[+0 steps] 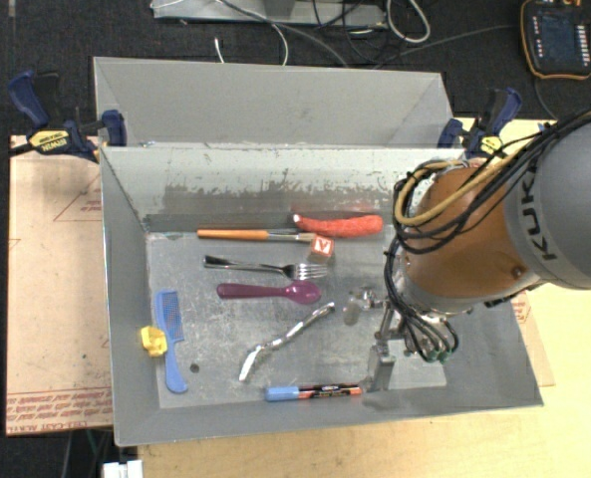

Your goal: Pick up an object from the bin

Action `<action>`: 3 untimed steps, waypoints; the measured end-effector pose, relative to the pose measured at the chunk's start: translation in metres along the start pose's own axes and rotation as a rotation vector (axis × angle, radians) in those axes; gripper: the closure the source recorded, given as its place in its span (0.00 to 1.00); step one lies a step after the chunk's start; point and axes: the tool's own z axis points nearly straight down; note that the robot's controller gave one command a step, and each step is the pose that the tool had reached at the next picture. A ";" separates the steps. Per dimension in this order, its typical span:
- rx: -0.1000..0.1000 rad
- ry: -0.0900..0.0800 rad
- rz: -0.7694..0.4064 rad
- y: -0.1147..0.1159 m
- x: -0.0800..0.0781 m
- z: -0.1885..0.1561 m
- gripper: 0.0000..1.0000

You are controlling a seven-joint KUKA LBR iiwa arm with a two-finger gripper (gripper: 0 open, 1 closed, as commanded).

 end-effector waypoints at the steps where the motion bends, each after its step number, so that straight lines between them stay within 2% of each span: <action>1: 0.000 -0.008 0.000 0.000 -0.002 -0.004 0.00; 2: -0.003 -0.004 -0.195 0.089 -0.051 0.072 0.00; 3: 0.001 -0.015 -0.135 0.102 -0.057 0.001 0.00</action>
Offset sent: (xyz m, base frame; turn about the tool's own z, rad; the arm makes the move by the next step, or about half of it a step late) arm 0.0499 0.0858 -0.0705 -0.1912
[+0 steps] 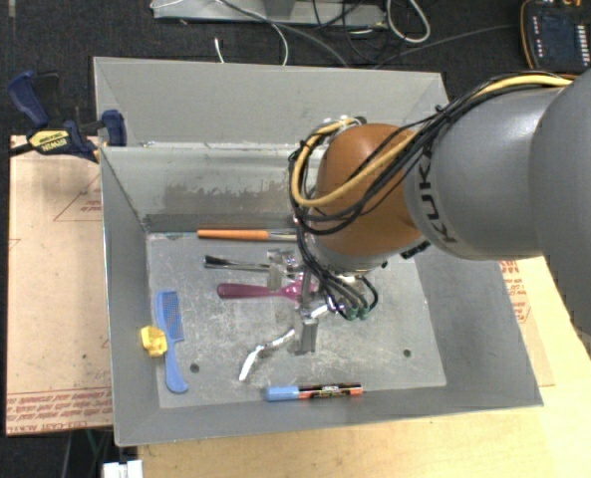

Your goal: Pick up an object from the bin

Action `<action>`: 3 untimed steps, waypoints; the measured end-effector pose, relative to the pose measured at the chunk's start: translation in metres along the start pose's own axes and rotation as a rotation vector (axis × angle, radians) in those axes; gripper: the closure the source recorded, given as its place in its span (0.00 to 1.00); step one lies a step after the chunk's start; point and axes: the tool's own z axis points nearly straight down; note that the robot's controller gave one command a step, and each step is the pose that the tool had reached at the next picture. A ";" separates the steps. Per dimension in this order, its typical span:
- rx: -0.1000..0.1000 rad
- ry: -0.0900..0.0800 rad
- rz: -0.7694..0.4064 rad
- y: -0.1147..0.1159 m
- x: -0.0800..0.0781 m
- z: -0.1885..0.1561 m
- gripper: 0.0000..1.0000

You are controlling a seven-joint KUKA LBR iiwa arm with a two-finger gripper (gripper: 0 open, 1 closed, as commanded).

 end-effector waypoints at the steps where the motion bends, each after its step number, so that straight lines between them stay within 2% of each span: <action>1: -0.004 0.015 -0.046 -0.013 0.010 0.064 0.00; 2: -0.001 -0.008 -0.336 -0.015 0.015 0.068 0.00; 3: -0.005 0.013 -0.062 -0.012 0.010 0.065 1.00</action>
Offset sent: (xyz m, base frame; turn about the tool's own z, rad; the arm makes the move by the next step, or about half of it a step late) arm -0.0137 -0.0176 -0.0688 -0.3397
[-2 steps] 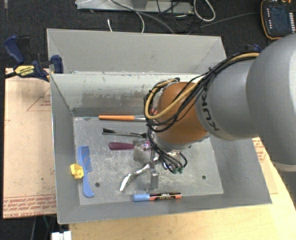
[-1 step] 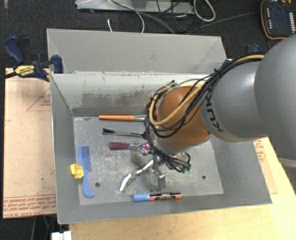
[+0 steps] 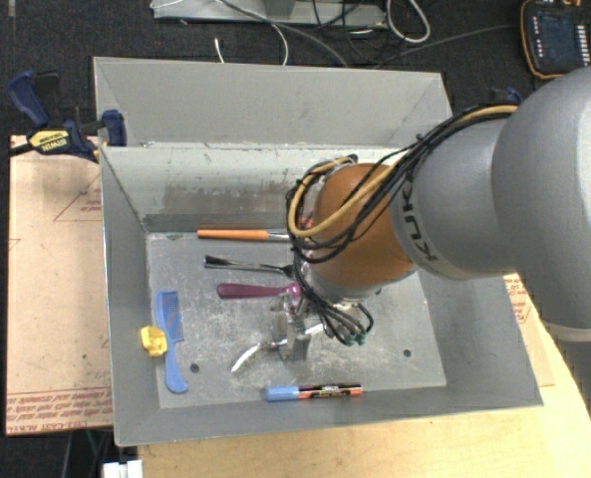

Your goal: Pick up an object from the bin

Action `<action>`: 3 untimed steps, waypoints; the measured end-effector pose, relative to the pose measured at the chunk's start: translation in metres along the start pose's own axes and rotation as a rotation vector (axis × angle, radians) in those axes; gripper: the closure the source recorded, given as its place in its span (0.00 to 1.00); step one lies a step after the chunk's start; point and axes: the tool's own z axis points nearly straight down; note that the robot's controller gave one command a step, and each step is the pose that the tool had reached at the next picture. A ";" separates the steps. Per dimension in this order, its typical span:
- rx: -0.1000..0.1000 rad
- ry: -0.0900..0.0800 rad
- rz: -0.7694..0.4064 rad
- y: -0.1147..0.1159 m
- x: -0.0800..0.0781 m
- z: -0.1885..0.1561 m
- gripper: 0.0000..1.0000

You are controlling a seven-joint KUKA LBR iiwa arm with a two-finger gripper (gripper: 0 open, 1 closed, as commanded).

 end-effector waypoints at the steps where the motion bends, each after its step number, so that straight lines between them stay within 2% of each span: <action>1: 0.000 0.000 0.000 0.000 0.000 0.000 1.00; 3: -0.001 0.007 0.000 0.001 0.002 -0.060 1.00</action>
Offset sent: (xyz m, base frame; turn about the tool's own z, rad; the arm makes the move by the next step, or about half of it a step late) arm 0.0000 0.0001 0.0488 0.0000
